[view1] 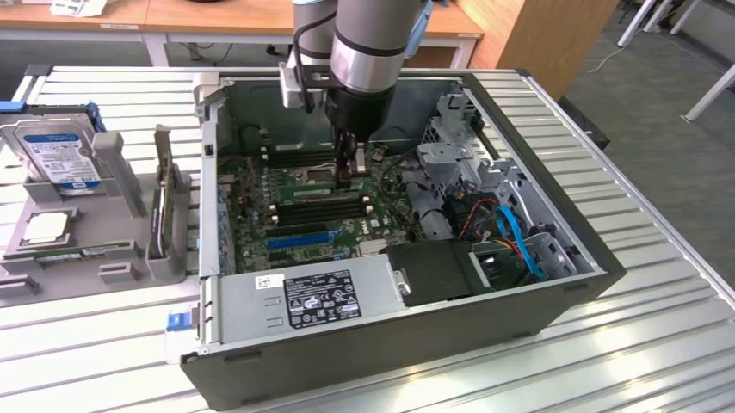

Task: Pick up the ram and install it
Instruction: 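Insert the ram into the slot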

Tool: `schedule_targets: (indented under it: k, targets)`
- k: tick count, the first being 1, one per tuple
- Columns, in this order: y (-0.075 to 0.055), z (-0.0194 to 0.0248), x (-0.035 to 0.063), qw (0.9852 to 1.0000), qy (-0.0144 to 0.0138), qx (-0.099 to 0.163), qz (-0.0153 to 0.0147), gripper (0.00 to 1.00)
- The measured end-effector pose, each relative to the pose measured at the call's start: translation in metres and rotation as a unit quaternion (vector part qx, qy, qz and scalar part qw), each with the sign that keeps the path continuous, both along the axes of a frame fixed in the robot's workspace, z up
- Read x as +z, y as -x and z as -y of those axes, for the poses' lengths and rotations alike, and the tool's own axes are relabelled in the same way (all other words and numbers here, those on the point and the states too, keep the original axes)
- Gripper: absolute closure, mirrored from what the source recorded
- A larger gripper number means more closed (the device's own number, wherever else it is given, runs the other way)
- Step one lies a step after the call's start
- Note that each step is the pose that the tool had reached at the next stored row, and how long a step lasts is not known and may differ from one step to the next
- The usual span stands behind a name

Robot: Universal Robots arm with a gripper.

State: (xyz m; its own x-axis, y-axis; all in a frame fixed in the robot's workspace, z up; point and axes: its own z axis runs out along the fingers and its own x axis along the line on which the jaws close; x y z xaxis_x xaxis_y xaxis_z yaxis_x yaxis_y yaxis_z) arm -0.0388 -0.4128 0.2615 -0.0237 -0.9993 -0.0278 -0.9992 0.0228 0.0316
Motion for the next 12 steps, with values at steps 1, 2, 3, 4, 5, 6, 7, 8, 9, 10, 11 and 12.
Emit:
schedule_targets:
  k: [1, 2, 3, 4, 5, 6, 7, 8, 9, 10, 11, 12]
  targets:
    - [0.0000, 0.0005, 0.0000, 1.0000, 0.0000, 0.000, 0.0000, 0.89]
    - [0.0001, 0.0009, 0.0000, 1.0000, 0.0000, 0.000, 0.0000, 0.89]
    - [0.0001, 0.0011, 0.0000, 1.0000, 0.0000, 0.000, 0.0000, 0.89]
    - [0.0000, 0.0015, 0.0000, 1.0000, 0.0000, 0.000, 0.0000, 0.89]
    - [0.0000, 0.0019, 0.0000, 1.0000, 0.0000, 0.000, 0.0000, 0.89]
    - [0.0000, 0.0024, 0.0000, 1.0000, 0.0000, 0.000, 0.0000, 0.89]
    - [0.0000, 0.0029, 0.0000, 1.0000, 0.0000, 0.000, 0.0000, 0.89]
    - [0.0000, 0.0033, 0.0000, 1.0000, 0.0000, 0.000, 0.0000, 0.89]
    - [0.0001, 0.0035, 0.0000, 1.0000, 0.0000, 0.000, 0.0000, 0.89]
    - [0.0000, 0.0035, 0.0000, 1.0000, 0.0000, 0.000, 0.0000, 0.89]
    - [0.0000, 0.0035, 0.0000, 1.0000, 0.0000, 0.000, 0.0000, 0.89]
    - [0.0000, 0.0035, 0.0000, 1.0000, 0.0000, 0.000, 0.0000, 0.89]
